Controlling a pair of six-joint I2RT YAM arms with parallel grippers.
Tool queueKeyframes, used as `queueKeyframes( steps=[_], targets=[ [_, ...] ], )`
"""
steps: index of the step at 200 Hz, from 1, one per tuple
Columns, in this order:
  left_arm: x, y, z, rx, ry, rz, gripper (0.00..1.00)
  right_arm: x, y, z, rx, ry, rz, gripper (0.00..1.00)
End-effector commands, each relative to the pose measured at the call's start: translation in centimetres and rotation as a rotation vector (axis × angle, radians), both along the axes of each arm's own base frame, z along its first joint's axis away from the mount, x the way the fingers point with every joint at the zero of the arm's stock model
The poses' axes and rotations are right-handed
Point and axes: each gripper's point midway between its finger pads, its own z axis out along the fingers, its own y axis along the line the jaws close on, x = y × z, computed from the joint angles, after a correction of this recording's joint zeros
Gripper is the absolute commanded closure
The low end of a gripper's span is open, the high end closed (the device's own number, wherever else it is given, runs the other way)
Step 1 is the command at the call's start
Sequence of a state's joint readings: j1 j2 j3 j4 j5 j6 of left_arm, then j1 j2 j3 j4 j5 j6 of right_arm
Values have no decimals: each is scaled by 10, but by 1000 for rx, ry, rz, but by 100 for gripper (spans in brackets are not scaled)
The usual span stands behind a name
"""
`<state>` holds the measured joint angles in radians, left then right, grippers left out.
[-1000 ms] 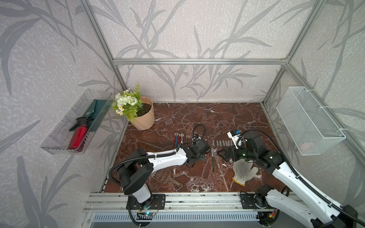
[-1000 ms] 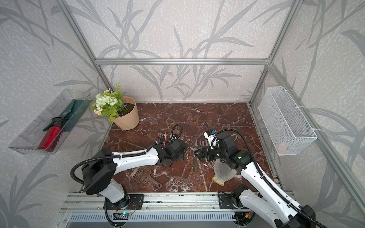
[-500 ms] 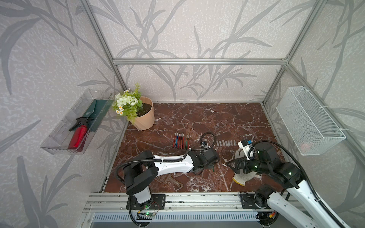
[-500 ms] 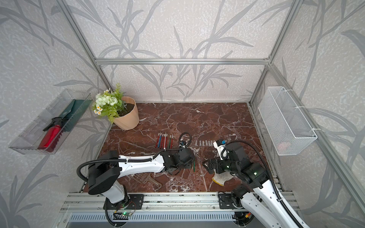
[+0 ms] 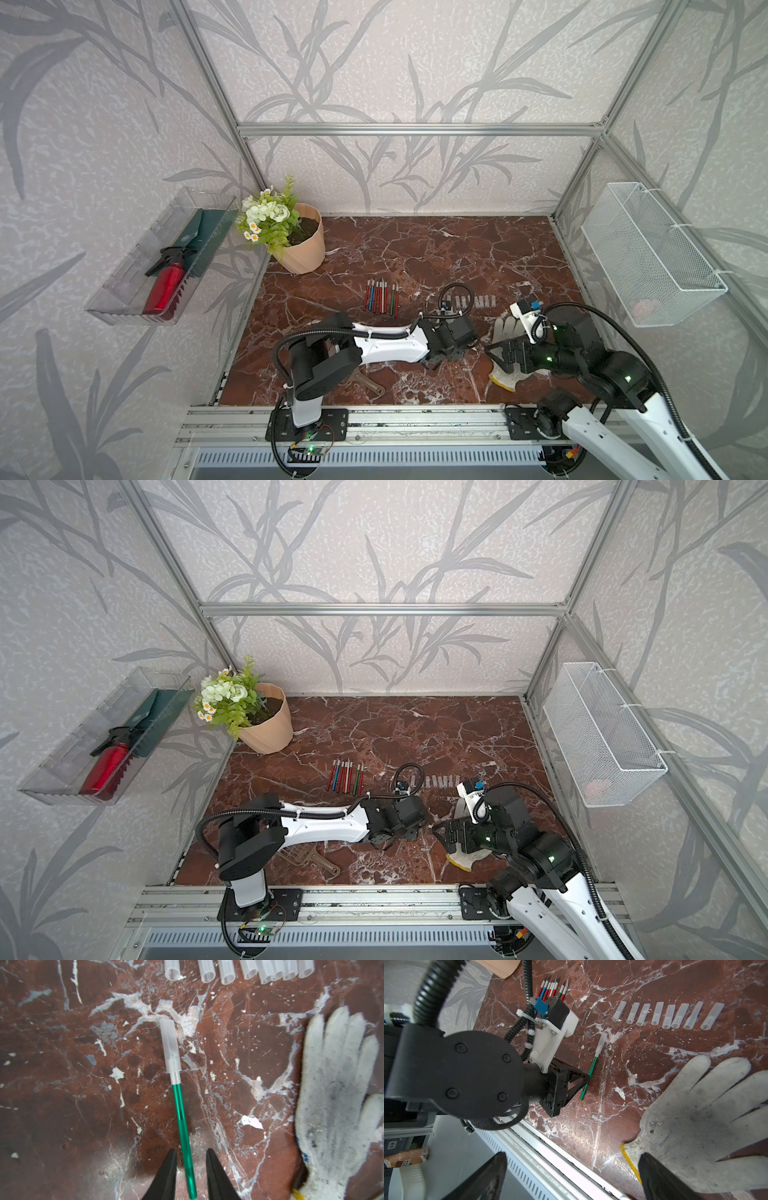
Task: Remove protective caps from carving knives
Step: Place the carving knife at the center of the board, then pick up the carving knife from the center of the board.
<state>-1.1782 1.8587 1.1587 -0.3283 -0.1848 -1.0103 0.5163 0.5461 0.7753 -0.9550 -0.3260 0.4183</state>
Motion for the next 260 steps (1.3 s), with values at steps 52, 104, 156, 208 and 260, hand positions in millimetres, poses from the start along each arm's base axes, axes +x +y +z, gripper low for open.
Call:
queueKeyframes(
  steps=[52, 104, 156, 208, 260],
  targets=[
    [0, 0, -9, 53, 17, 13, 73, -1, 1, 8, 8, -18, 8, 1],
    [0, 1, -17, 73, 28, 14, 76, 0, 1, 8, 8, -16, 10, 1],
    [2, 12, -20, 124, 21, 28, 79, 3, 1, 6, 1, -15, 1, 1],
    [3, 28, -26, 208, 19, 46, 84, 7, 2, 6, -8, -12, -2, 1],
    [5, 36, -21, 227, 6, 30, 91, 16, 3, 5, -4, -14, -36, 1]
  ],
)
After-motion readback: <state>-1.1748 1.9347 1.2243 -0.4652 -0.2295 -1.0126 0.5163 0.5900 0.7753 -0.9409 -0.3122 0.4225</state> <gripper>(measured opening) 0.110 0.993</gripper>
